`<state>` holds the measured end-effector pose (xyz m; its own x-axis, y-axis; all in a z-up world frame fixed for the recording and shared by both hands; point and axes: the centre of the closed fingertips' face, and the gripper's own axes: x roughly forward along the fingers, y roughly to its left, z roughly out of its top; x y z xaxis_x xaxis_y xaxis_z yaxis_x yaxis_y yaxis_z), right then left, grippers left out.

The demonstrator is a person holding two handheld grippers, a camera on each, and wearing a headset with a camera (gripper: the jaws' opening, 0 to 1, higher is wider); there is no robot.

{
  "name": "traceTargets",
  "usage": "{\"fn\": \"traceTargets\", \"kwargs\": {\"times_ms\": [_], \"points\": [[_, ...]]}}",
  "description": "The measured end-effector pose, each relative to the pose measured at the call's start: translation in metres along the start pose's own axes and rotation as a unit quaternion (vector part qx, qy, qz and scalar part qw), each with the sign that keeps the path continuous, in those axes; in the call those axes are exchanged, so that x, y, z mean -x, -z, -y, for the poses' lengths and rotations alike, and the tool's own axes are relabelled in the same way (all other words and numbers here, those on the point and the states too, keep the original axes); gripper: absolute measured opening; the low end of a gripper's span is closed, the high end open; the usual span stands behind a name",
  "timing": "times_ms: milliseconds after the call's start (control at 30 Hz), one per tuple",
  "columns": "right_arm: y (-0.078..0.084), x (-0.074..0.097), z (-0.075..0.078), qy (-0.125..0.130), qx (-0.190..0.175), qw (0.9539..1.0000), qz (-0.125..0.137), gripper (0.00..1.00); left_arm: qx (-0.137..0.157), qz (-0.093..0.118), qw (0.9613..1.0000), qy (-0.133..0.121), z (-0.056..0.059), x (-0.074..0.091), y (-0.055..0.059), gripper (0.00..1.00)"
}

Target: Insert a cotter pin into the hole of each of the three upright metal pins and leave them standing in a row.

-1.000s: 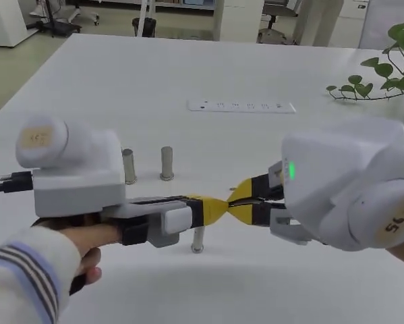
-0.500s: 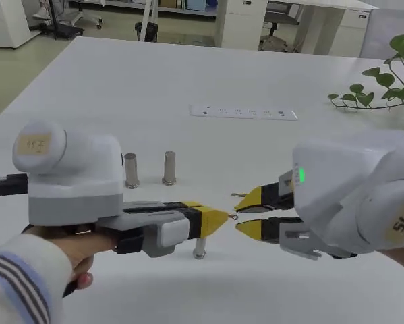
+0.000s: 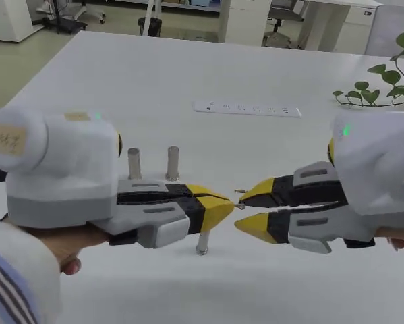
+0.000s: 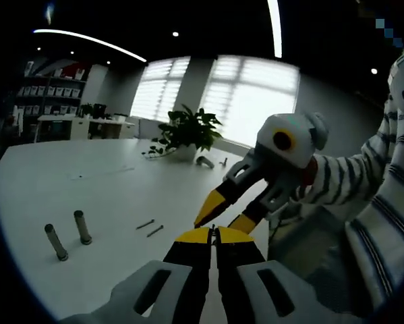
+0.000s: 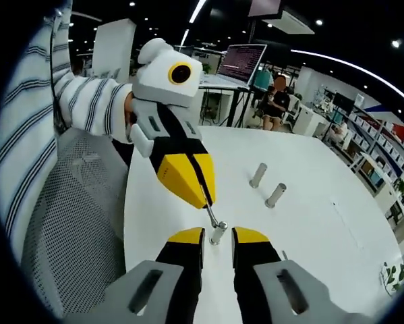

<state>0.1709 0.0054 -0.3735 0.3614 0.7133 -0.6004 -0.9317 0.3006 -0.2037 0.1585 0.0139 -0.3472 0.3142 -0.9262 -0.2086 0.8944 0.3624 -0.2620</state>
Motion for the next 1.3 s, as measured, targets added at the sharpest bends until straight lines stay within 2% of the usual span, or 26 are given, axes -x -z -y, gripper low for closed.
{"fn": "traceTargets", "kwargs": {"times_ms": [333,500,800,933,1033,1200,1300], "points": [[0.003,-0.001,-0.006,-0.007,-0.011,0.9999,0.0,0.1,-0.013,-0.019,0.9996,0.016,0.003,-0.004,0.009,0.0],[0.005,-0.001,-0.009,-0.013,-0.014,0.9998,-0.003,0.09,-0.005,-0.026,0.9993,0.028,0.004,-0.005,0.013,0.0],[0.008,-0.002,-0.014,-0.032,-0.007,0.9994,-0.013,0.03,-0.027,-0.048,0.9979,0.035,0.003,-0.006,0.023,0.0],[0.01,-0.003,-0.017,-0.042,0.005,0.9988,-0.025,0.04,-0.05,-0.062,0.996,0.042,0.005,-0.006,0.028,0.0],[0.012,-0.004,-0.02,-0.052,0.013,0.9981,-0.03,0.05,-0.07,-0.079,0.9934,0.046,0.006,-0.006,0.033,0.0],[0.018,-0.005,-0.027,-0.074,0.028,0.9959,-0.044,0.04,-0.094,-0.096,0.9892,0.06,0.01,-0.006,0.04,0.0],[0.022,-0.005,-0.032,-0.087,0.038,0.9942,-0.052,0.03,-0.094,-0.104,0.988,0.065,0.013,-0.007,0.044,0.0]]}}
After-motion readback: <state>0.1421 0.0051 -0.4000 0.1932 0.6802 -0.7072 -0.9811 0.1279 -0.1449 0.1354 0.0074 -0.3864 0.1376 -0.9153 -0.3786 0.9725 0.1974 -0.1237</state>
